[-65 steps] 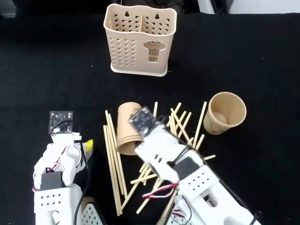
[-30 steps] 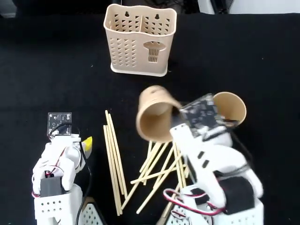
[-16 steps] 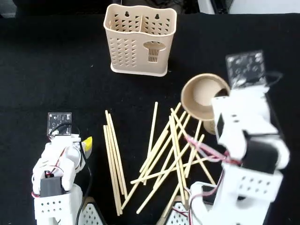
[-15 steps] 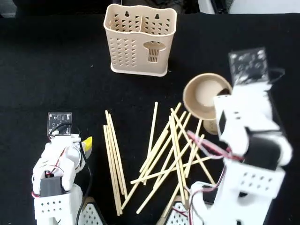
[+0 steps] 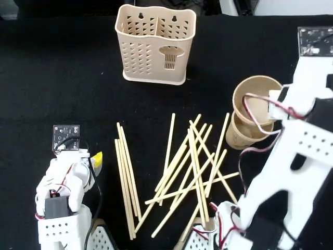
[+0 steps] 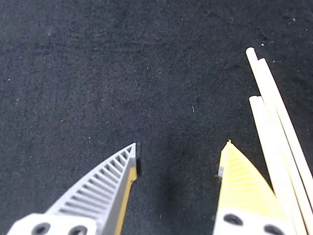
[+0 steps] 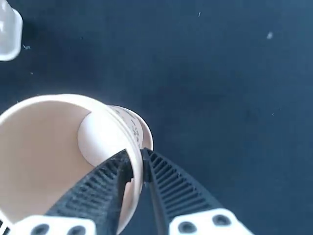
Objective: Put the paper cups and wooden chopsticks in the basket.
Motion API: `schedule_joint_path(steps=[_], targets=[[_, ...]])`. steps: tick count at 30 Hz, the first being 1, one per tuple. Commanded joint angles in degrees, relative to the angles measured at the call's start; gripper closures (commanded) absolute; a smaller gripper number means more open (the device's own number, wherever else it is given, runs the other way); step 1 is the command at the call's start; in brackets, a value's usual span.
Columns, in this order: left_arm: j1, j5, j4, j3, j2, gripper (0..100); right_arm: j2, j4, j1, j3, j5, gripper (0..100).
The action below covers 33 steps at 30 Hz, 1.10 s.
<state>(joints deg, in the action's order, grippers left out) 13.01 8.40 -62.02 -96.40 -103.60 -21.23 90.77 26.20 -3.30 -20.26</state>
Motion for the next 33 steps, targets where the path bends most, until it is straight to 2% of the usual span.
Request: schedule_joint_path(steps=[1, 14, 21, 29, 33], targets=[[-0.7, -0.3, -0.1, -0.9, -0.5, 72, 2.0, -0.4, 0.8, -2.9, -0.1, 98.7], [-0.7, -0.3, -0.1, -0.9, -0.4, 72, 9.5, -1.1, 1.1, -2.6, 0.0, 98.0], [-0.7, -0.3, -0.1, -0.9, -0.4, 72, 7.8, -0.5, 0.7, -2.9, 2.8, 79.7], [-0.7, -0.3, -0.1, -0.9, -0.4, 72, 2.6, -0.5, 0.6, -2.5, 2.5, 83.3], [-0.7, -0.3, -0.1, -0.9, -0.4, 72, 2.7, -2.1, -1.1, 1.1, 2.3, 99.3]])
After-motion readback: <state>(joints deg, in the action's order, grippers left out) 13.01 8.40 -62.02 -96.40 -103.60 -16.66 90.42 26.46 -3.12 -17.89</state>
